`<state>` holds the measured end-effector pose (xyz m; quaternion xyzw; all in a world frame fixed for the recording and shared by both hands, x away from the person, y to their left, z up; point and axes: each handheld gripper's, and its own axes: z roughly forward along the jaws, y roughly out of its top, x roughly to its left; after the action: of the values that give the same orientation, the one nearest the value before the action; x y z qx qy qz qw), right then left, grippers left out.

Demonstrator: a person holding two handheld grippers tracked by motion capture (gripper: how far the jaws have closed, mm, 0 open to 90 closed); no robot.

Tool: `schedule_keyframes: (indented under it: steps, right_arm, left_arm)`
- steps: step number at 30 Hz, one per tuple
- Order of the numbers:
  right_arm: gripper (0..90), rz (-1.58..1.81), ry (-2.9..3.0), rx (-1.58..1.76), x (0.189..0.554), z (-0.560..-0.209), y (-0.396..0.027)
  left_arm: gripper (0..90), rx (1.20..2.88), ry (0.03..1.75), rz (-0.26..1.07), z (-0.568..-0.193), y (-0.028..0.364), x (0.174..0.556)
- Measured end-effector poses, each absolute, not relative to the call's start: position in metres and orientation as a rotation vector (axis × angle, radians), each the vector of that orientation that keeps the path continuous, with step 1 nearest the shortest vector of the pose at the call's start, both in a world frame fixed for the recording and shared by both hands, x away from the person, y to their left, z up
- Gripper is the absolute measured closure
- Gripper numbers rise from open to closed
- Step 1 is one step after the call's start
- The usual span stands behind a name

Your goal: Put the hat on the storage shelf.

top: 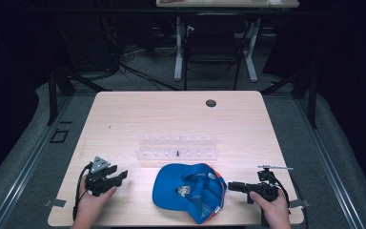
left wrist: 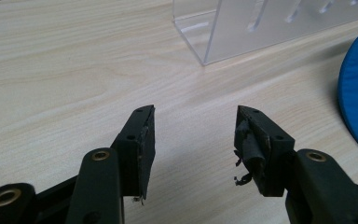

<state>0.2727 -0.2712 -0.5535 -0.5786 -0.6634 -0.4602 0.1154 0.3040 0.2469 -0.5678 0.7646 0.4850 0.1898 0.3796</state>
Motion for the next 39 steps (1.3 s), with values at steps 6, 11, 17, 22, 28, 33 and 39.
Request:
schedule_keyframes:
  steps: [6,11,17,22,28,33,39]
  right_arm:
    - [59.9,-1.33,-1.92,-1.656,0.27,-0.55,-0.261]
    - [59.7,-1.272,-1.946,-1.687,0.263,-0.551,-0.255]
    - [60.0,-1.285,-1.886,-1.667,0.26,-0.56,-0.254]
    - [60.8,-1.273,-1.877,-1.649,0.261,-0.565,-0.252]
    - [62.3,-1.247,-1.874,-1.634,0.261,-0.568,-0.249]
    - [63.6,-1.233,-1.873,-1.61,0.262,-0.57,-0.246]
    - [65.8,-1.229,-1.851,-1.597,0.263,-0.571,-0.245]
  left_arm:
    - [48.3,1.972,1.22,0.488,-0.567,0.244,0.303]
    - [48.3,1.99,1.203,0.492,-0.566,0.241,0.301]
    - [48.2,1.984,1.204,0.493,-0.567,0.242,0.302]
    - [48.2,1.985,1.208,0.498,-0.568,0.242,0.304]
    - [48.2,1.981,1.205,0.501,-0.567,0.241,0.303]
    - [48.2,1.983,1.204,0.502,-0.567,0.242,0.303]
    - [48.2,1.986,1.204,0.504,-0.567,0.242,0.303]
